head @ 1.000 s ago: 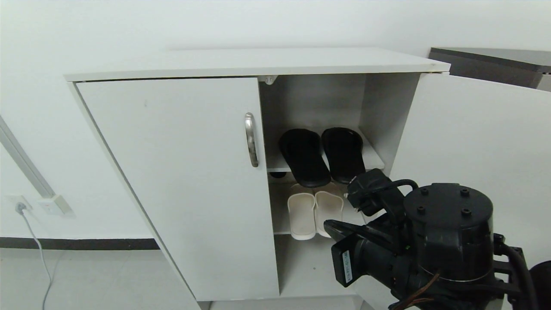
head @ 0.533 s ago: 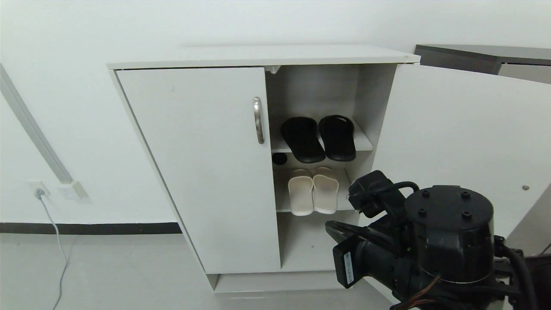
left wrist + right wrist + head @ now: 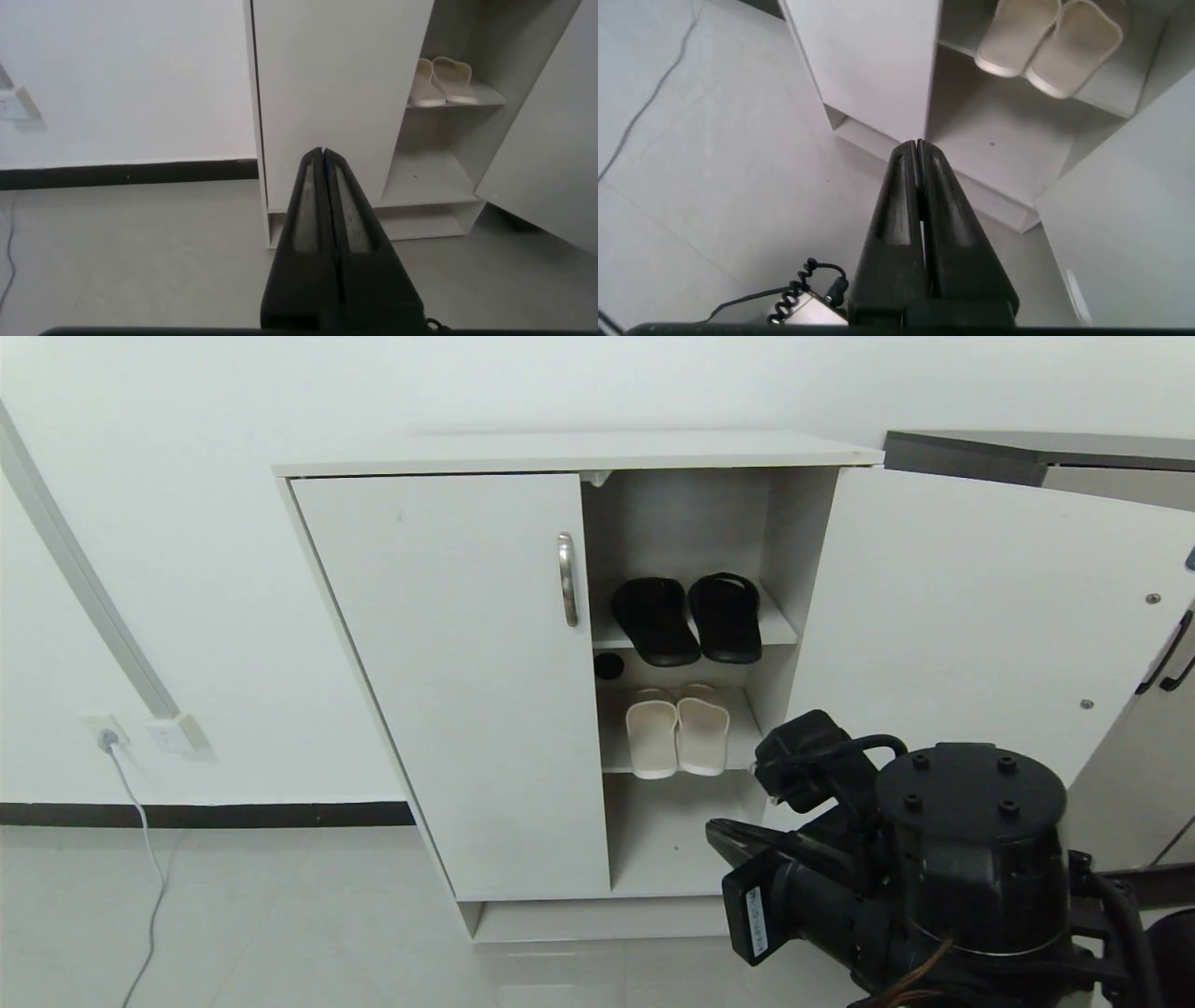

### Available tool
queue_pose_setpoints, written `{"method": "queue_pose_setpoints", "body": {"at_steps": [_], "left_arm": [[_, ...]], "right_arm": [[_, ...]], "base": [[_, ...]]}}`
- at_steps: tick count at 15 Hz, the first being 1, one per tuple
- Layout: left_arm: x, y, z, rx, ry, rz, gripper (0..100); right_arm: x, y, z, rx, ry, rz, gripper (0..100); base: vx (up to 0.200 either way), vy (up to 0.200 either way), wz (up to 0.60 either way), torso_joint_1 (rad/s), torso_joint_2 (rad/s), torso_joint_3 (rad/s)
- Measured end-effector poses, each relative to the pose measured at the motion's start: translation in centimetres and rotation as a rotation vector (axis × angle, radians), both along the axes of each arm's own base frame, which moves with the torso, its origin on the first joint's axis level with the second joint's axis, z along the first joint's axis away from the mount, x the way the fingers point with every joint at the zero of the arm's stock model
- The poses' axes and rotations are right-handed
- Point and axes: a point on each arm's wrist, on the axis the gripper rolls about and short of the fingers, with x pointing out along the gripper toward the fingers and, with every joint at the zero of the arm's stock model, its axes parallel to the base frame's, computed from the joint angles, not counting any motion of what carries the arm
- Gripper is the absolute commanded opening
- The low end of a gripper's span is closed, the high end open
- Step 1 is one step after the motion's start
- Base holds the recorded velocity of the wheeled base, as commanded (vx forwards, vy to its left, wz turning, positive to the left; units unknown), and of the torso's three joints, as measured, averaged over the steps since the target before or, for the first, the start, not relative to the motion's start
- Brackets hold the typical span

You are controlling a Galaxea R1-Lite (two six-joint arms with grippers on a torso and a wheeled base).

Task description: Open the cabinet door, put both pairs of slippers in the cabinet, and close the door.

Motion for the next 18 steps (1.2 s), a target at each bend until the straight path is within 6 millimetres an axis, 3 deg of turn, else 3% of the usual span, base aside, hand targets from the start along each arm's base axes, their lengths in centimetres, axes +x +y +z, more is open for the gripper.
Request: {"method": "queue_pose_setpoints", "body": {"at_steps": [8,18], "left_arm": [[0.0,0.01,-0.01,0.0,0.001,0.002,0],[0.0,0.01,0.0,0.0,0.0,0.002,0]], "right_arm": [[-0.02,-0.06,-0.17,-0.023,-0.007,0.004,0],[0.0,-0.07,-0.24,-0.028,-0.009,0.004,0]], "base": [[0.0,0.0,0.0,0.0,-0.02,-0.023],[0.0,0.0,0.0,0.061,-0.4,-0.351]]}}
